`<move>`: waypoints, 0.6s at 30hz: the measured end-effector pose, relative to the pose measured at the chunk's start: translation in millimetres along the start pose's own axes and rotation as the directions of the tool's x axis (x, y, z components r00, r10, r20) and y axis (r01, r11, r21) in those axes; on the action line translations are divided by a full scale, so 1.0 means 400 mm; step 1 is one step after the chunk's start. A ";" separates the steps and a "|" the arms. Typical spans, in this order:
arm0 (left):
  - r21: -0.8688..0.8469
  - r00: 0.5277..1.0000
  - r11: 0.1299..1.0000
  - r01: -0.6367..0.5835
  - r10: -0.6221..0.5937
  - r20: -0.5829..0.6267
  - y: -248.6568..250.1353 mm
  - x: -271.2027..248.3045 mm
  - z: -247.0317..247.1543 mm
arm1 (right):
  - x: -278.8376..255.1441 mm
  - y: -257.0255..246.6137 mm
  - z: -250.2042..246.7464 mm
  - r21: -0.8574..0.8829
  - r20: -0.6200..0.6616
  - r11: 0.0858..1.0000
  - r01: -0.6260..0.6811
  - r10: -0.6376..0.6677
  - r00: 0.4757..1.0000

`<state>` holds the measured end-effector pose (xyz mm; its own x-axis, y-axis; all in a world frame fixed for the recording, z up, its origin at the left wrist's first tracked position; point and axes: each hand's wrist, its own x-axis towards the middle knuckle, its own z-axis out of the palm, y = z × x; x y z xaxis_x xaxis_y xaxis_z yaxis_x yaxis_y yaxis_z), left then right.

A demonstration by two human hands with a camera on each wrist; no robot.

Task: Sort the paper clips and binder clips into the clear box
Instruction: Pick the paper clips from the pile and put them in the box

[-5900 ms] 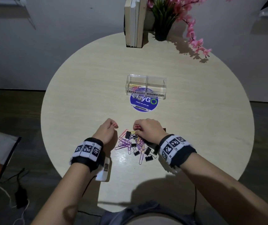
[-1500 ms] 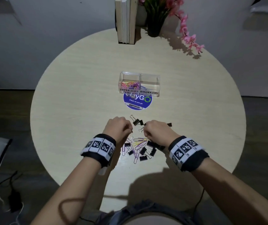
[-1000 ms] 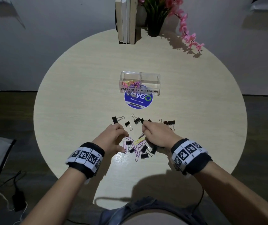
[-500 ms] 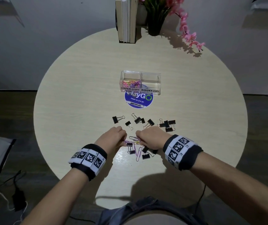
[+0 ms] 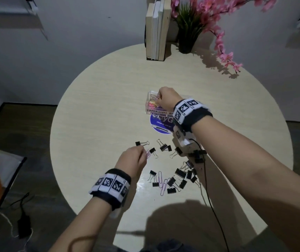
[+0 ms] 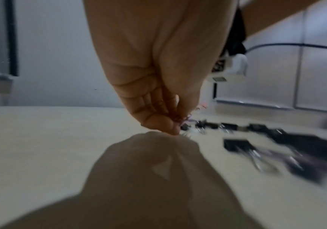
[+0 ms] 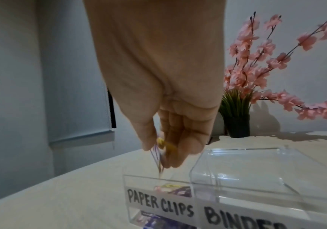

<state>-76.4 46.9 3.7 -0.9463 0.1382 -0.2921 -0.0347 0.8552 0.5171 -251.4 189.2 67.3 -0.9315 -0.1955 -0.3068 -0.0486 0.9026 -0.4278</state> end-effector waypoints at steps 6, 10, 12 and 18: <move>-0.064 0.968 0.996 -0.057 0.039 -0.249 0.091 0.204 -0.130 | -0.055 0.061 0.019 0.174 -0.158 0.985 0.013 0.015 0.987; 0.104 0.960 0.992 -0.073 0.098 -0.261 0.142 0.309 -0.160 | -0.181 0.118 0.066 0.341 -0.172 0.940 0.015 0.047 0.984; 0.174 0.962 0.981 -0.086 0.127 -0.241 0.149 0.311 -0.152 | -0.243 0.145 0.103 0.356 -0.106 0.934 -0.019 0.060 0.993; 0.135 0.961 0.951 -0.277 0.277 0.019 0.113 0.144 -0.044 | -0.411 0.202 0.198 0.244 0.075 0.969 -0.025 0.007 0.997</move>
<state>-138.0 84.7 24.5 -0.9127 0.3791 -0.1527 0.2725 0.8430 0.4638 -73.5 263.9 15.7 -0.9023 -0.2173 -0.3722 0.0642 0.7862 -0.6146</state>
